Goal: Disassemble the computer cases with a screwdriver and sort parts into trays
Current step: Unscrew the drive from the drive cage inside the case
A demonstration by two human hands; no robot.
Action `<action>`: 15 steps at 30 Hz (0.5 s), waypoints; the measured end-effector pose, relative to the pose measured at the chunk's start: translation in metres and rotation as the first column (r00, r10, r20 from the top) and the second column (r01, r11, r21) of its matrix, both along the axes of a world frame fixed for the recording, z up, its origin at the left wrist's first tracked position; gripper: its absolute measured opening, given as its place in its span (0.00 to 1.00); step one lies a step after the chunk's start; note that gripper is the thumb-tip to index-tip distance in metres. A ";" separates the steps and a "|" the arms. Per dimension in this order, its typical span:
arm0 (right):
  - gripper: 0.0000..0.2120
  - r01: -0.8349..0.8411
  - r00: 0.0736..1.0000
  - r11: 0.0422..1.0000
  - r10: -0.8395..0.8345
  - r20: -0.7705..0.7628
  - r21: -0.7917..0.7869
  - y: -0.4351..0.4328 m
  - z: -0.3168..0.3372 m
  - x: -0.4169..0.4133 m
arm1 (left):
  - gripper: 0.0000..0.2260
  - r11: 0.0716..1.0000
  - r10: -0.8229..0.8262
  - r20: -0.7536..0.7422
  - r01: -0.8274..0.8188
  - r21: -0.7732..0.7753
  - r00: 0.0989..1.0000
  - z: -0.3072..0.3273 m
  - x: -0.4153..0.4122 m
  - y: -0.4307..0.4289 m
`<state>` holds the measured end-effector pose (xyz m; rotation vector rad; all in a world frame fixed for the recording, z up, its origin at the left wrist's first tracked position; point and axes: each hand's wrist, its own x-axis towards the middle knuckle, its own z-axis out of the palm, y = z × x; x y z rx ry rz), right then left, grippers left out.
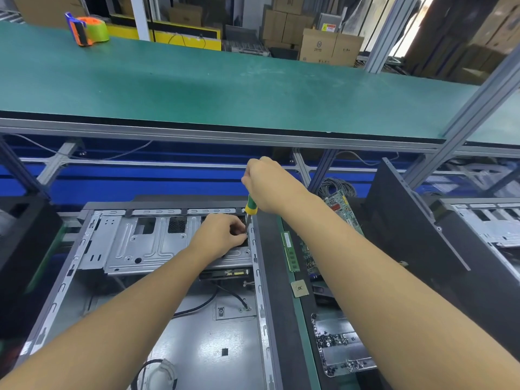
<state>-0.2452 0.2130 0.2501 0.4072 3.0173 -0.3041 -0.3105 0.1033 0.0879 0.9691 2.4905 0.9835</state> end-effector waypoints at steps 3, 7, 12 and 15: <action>0.09 0.030 0.999 0.999 -0.031 -0.037 -0.038 0.001 -0.001 -0.001 | 0.01 1.000 -0.003 0.008 0.003 0.000 1.000 0.001 0.001 0.000; 0.06 0.096 0.995 0.992 -0.094 -0.019 0.077 0.006 -0.006 -0.002 | 0.04 1.000 0.030 0.042 -0.030 -0.005 0.999 0.003 0.002 0.001; 0.11 0.059 0.997 0.994 -0.054 -0.053 0.089 0.005 -0.007 -0.001 | 0.08 0.998 0.040 0.030 -0.039 -0.042 0.999 0.004 0.003 0.003; 0.09 -0.032 0.997 0.996 0.039 -0.072 0.086 -0.001 -0.008 -0.001 | 0.08 0.997 0.010 -0.008 -0.011 -0.083 1.000 0.006 0.003 0.004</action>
